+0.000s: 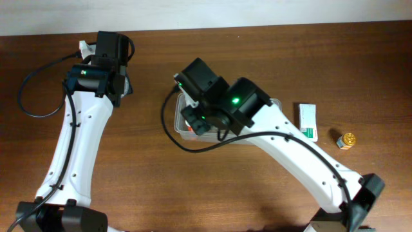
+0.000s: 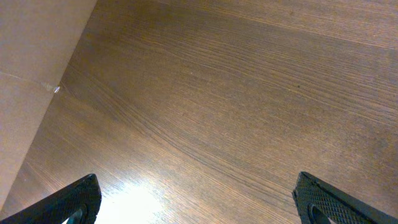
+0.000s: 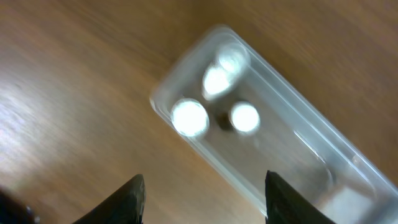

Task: Pack container
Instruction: 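Open the right gripper and move it right over the gold-capped bottle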

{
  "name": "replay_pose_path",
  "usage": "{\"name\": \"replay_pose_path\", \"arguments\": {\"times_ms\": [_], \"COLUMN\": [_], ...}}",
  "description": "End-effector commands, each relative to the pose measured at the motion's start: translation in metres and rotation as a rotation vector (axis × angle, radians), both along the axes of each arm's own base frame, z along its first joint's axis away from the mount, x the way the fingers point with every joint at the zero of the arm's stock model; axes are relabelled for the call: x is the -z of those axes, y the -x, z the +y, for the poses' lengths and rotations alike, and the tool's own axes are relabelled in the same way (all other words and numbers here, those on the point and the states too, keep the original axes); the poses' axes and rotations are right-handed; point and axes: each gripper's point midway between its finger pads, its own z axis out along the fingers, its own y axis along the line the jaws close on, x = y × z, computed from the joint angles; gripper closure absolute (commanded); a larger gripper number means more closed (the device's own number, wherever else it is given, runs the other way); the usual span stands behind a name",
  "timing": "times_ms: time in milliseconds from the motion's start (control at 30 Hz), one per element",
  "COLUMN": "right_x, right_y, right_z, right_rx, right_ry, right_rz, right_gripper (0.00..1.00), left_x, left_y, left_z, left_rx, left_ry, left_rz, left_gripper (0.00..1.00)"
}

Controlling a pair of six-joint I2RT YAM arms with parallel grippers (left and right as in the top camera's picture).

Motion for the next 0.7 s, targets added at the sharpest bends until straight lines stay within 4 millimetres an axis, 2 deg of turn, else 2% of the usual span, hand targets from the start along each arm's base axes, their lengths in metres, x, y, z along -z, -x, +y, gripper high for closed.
{"name": "replay_pose_path", "arguments": {"times_ms": [0, 200, 367, 533, 667], "right_x": [-0.013, -0.001, 0.005, 0.017, 0.038], "right_y": [-0.012, -0.022, -0.03, -0.03, -0.023], "right_z": [-0.046, -0.121, -0.195, -0.25, -0.294], "right_rx": [0.15, 0.375, 0.642, 0.808, 0.931], "right_ry": [0.075, 0.146, 0.147, 0.119, 0.136], "right_rz": [-0.04, 0.073, 0.164, 0.253, 0.318], "right_gripper": [0.46, 0.46, 0.43, 0.39, 0.3], "left_x": [-0.015, -0.015, -0.015, -0.015, -0.015], "left_y": [0.002, 0.002, 0.002, 0.002, 0.002], "left_z": [0.004, 0.004, 0.004, 0.004, 0.004], "left_rx": [-0.011, -0.011, -0.011, -0.011, -0.011], "left_ry": [-0.011, -0.011, -0.011, -0.011, -0.011], "left_rz": [-0.04, -0.04, -0.04, -0.04, -0.04], "left_gripper": [0.01, 0.01, 0.01, 0.01, 0.01]}}
